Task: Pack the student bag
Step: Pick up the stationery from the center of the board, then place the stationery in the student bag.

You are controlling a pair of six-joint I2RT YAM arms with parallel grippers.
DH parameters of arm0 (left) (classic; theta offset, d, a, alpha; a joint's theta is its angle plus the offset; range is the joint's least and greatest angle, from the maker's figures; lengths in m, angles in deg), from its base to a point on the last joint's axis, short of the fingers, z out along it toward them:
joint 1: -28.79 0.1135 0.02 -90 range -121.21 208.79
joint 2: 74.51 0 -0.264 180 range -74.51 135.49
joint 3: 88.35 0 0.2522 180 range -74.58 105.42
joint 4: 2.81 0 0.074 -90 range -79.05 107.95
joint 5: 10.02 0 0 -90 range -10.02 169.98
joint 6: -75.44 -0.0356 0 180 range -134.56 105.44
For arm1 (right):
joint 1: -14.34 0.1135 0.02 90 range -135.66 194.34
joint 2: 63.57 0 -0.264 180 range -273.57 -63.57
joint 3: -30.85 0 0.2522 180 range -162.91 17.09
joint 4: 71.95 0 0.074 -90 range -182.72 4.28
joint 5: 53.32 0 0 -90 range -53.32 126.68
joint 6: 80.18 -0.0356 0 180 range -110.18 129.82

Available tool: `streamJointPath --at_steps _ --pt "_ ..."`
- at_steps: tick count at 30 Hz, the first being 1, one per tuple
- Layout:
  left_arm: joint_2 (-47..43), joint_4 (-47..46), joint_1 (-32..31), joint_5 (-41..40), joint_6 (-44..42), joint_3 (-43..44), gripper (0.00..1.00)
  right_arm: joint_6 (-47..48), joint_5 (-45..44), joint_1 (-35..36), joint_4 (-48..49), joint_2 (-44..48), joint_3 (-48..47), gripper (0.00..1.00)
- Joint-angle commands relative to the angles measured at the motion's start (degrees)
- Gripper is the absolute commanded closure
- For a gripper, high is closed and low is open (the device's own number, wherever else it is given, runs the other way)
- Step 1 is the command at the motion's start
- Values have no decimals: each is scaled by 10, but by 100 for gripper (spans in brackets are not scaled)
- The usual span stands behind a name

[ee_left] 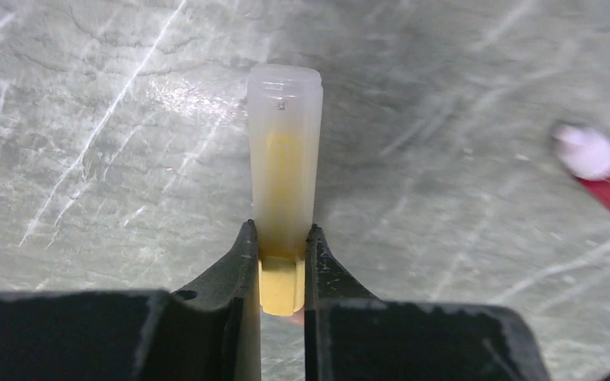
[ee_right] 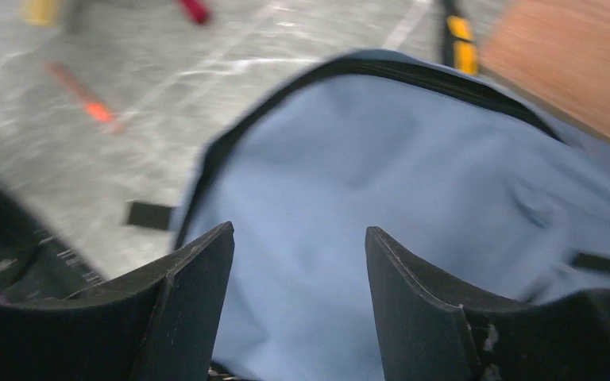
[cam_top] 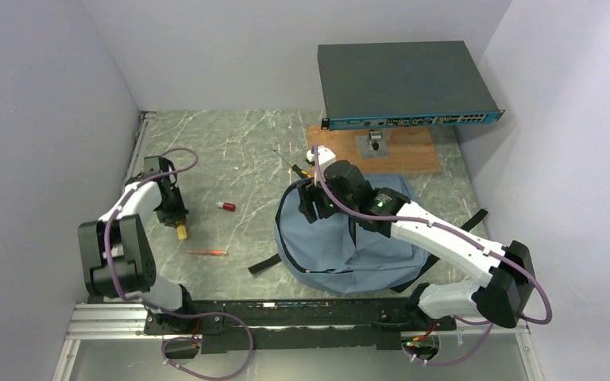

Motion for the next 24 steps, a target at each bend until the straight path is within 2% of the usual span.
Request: streamJointPath --at_steps 1,5,7,10,15,20,24 --pt "-103 -38 -9 74 -17 -13 98 19 -230 -1 -105 -2 -43 35" --pt "-164 -51 -23 134 -20 -18 100 -45 -341 -12 -167 -2 -46 35" --pt "-192 -59 -31 171 -21 -24 100 -94 -363 -31 -206 1 -47 35" --pt "-228 -74 -50 202 -21 -39 100 -134 -331 -66 -259 9 -59 35" --pt "-253 -83 -78 243 -23 -40 100 -211 -356 -48 -379 22 -79 37" --pt "-266 -100 -84 298 -21 -45 100 -258 -320 -21 -377 17 -62 40" --pt "-271 -101 -100 316 -21 -47 100 -273 -327 -11 -363 -15 -59 41"
